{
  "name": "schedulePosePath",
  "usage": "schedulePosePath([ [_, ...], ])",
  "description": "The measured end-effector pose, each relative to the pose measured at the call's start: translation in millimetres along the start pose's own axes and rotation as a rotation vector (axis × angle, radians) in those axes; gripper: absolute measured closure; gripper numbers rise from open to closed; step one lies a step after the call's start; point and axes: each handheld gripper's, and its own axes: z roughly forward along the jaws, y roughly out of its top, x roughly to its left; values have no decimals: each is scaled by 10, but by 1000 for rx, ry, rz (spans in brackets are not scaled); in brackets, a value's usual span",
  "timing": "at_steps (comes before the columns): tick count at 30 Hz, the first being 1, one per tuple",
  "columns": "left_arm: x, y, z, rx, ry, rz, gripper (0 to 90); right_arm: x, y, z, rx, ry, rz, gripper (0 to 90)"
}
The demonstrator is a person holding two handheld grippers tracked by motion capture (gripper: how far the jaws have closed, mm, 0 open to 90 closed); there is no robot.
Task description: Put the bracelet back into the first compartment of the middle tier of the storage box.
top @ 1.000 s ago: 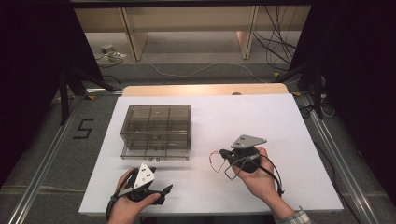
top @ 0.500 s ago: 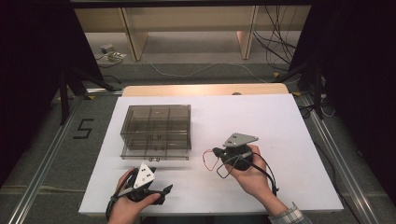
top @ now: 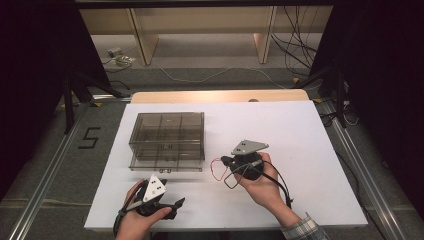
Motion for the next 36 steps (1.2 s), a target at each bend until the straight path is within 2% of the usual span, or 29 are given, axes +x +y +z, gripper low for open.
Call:
schedulePosePath([
  [36,-3,0,0,-3,-3,2,166,184,258,262,-18,40,-33,900],
])
